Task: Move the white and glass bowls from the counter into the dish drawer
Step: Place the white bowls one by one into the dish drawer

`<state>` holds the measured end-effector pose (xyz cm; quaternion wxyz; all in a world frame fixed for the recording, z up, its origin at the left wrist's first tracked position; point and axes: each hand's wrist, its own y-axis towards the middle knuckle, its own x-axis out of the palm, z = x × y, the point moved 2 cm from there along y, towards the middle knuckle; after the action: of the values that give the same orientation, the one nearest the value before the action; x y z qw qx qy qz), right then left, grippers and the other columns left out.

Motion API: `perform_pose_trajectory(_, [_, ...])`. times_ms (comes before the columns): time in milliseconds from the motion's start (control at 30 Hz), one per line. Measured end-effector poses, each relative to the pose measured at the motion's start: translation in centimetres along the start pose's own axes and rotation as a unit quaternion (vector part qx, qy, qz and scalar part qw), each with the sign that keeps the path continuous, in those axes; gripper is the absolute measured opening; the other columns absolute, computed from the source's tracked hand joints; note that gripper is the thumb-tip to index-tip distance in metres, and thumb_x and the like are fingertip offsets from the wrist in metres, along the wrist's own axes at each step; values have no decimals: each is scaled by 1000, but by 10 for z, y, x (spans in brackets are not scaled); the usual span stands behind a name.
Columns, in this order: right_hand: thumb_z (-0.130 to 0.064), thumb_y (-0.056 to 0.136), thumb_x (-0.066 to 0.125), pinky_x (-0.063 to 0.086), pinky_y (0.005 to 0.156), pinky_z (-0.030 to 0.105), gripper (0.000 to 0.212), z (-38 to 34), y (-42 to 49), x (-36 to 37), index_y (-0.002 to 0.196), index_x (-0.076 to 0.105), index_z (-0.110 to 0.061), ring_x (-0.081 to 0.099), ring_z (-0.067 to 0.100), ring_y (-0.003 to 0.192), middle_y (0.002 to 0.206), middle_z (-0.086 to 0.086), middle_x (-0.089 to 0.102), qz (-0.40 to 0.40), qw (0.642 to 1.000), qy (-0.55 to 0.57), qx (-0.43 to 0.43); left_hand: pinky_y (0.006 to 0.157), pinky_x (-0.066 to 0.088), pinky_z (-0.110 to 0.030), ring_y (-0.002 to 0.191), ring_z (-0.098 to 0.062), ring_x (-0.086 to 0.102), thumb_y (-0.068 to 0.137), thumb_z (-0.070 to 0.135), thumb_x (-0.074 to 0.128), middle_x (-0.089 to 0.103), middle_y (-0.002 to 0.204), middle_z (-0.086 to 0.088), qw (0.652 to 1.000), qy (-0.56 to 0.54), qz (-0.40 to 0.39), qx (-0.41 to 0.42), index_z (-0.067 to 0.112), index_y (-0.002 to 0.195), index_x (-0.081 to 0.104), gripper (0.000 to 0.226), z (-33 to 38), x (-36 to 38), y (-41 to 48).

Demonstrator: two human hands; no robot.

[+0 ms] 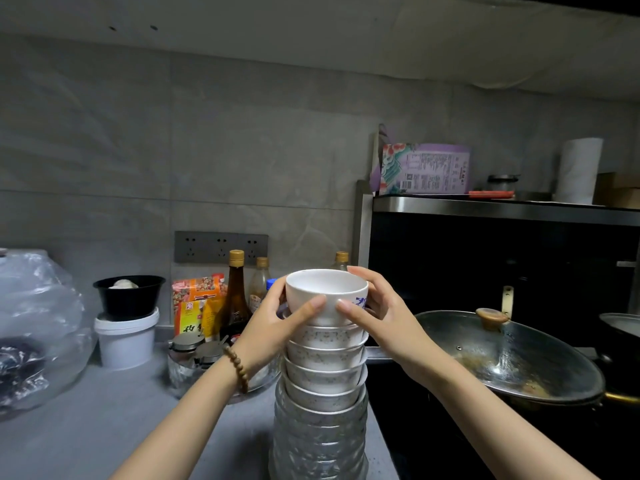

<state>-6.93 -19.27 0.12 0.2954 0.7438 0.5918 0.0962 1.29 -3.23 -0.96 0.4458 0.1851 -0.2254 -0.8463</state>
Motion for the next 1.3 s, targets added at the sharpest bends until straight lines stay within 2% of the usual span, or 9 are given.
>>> perform_pose_trajectory(200, [-39, 67, 76, 51, 81, 16, 64, -25, -4, -3, 124, 53, -23, 64, 5, 107, 123, 2, 64, 17, 999, 14, -40, 73, 52, -14, 107, -4, 57, 49, 67, 70, 58, 116, 14, 999, 13, 17, 42, 43, 115, 48, 73, 31, 5, -4])
perform_pose_trajectory(400, [-32, 67, 75, 52, 71, 16, 35, -63, -61, -26, 87, 57, -10, 65, 0, 99, 121, -8, 63, 48, 997, 19, -54, 74, 53, -19, 100, -2, 62, 46, 72, 72, 58, 117, 4, 992, -97, -21, 80, 32, 135, 36, 104, 74, 57, -41])
perform_pose_trajectory(500, [-29, 69, 72, 51, 70, 12, 40, -67, -114, -55, 87, 56, 3, 64, -5, 100, 122, -13, 61, 73, 997, 14, -26, 75, 54, -23, 101, -9, 64, 53, 56, 79, 58, 120, -3, 980, -169, -95, 32, 29, 136, 35, 98, 71, 103, -65])
perform_pose_trajectory(667, [-63, 50, 77, 49, 72, 12, 84, -56, -220, -107, 106, 64, -2, 66, 4, 90, 105, -6, 71, 114, 991, -31, 63, 84, 54, -27, 112, -13, 60, 68, 39, 74, 55, 128, -2, 958, -188, -208, -54, 34, 134, 36, 76, 40, 187, -111])
perform_pose_trajectory(800, [-74, 54, 70, 48, 85, 22, 82, -24, -297, -156, 107, 67, -11, 61, 6, 93, 101, -5, 69, 112, 977, -91, 160, 85, 56, -32, 109, -15, 62, 58, 44, 77, 57, 127, -2, 938, -196, -240, -158, 24, 129, 41, 82, 4, 263, -151])
perform_pose_trajectory(933, [-54, 75, 66, 48, 96, 37, 56, 13, -368, -199, 112, 66, -11, 63, 14, 100, 111, 15, 69, 77, 949, -91, 290, 87, 55, -35, 103, -13, 65, 59, 43, 84, 63, 118, -1, 898, -196, -292, -264, 17, 126, 41, 83, -39, 329, -187])
perform_pose_trajectory(1033, [-47, 82, 63, 49, 80, 17, 35, 43, -410, -225, 107, 70, -24, 66, 6, 91, 102, 0, 74, 35, 926, -90, 366, 79, 56, -26, 75, -9, 66, 56, 50, 83, 65, 98, 0, 865, -188, -341, -318, 17, 116, 47, 77, -76, 370, -209])
perform_pose_trajectory(1167, [-65, 73, 65, 41, 74, 17, 55, 87, -444, -250, 86, 70, -12, 56, 5, 77, 80, -6, 68, 17, 903, -128, 410, 94, 47, -41, 77, -15, 59, 46, 62, 79, 62, 90, -3, 830, -143, -371, -391, 20, 111, 49, 82, -129, 411, -234])
perform_pose_trajectory(1300, [-49, 79, 68, 41, 67, 8, 34, 141, -466, -273, 78, 74, -16, 57, -2, 69, 72, -11, 69, -2, 882, -121, 456, 71, 55, -27, 59, -3, 59, 42, 68, 78, 63, 91, -3, 818, -105, -363, -434, 22, 114, 50, 90, -189, 450, -248])
